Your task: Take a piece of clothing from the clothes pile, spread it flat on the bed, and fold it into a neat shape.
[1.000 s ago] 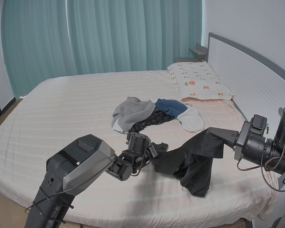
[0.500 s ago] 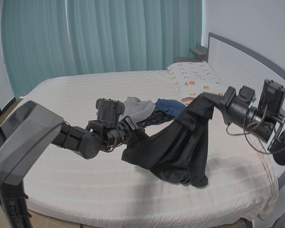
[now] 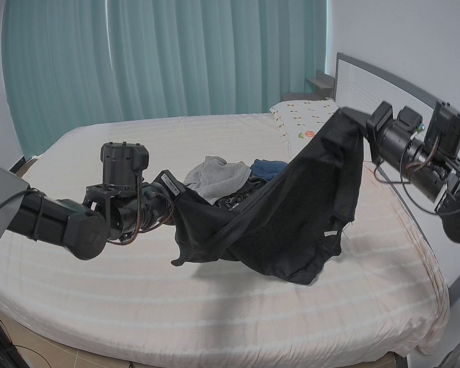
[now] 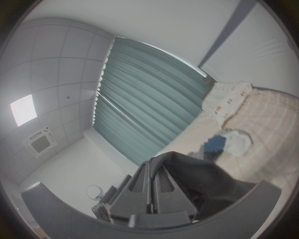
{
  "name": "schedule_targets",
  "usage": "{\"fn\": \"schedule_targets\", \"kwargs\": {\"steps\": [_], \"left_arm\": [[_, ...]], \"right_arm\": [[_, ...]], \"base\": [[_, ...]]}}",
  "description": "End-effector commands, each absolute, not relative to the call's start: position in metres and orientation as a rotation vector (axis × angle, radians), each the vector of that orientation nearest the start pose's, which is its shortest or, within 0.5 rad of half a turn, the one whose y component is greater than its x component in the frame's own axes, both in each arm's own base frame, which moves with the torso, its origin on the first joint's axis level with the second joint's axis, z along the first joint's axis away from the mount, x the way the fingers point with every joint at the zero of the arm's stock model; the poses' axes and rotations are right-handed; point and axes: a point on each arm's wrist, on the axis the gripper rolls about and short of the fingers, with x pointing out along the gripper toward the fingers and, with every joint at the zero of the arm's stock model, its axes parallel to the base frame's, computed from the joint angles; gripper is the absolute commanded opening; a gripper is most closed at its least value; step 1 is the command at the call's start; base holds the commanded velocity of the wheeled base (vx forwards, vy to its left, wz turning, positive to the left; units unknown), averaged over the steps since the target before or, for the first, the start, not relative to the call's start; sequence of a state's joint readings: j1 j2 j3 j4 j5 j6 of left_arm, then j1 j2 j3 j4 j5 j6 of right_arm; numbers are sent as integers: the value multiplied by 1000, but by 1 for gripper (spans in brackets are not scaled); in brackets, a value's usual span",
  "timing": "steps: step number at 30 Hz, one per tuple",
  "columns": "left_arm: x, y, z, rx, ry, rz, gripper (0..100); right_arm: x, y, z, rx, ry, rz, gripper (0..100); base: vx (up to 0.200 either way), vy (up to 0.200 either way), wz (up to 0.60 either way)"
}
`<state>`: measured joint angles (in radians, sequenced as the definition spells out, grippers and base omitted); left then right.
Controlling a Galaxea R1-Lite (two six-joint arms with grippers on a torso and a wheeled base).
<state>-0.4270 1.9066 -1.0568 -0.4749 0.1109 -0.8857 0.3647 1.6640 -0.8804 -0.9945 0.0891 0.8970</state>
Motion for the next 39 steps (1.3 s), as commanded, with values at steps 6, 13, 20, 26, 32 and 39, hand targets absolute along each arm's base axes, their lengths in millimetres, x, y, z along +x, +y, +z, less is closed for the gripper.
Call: {"fn": "schedule_targets", "kwargs": {"steps": [6,13,20,26,32,39], "left_arm": [[286,-123,114,-823,587,-138,0],[284,-123,105,-900,670,-183,0],[294,-125,75,-881,752,-132,0],[306,-134,48,-867,784,-124,0],[330,-147,27,-886,751,-145,0],[344,-154,11,-925,739,-132,0]], "right_arm": [[259,105,156,987,337,486,0],[254,108,143,983,362,488,0],[249,111,147,982,321,514,0],[249,106,155,988,255,491,0],[256,100,151,989,252,459,0],[266,100,140,990,248,441,0]], "base": [[0,0,0],[0,0,0],[0,0,0],[0,0,0],[0,0,0],[-86,0,0]]}}
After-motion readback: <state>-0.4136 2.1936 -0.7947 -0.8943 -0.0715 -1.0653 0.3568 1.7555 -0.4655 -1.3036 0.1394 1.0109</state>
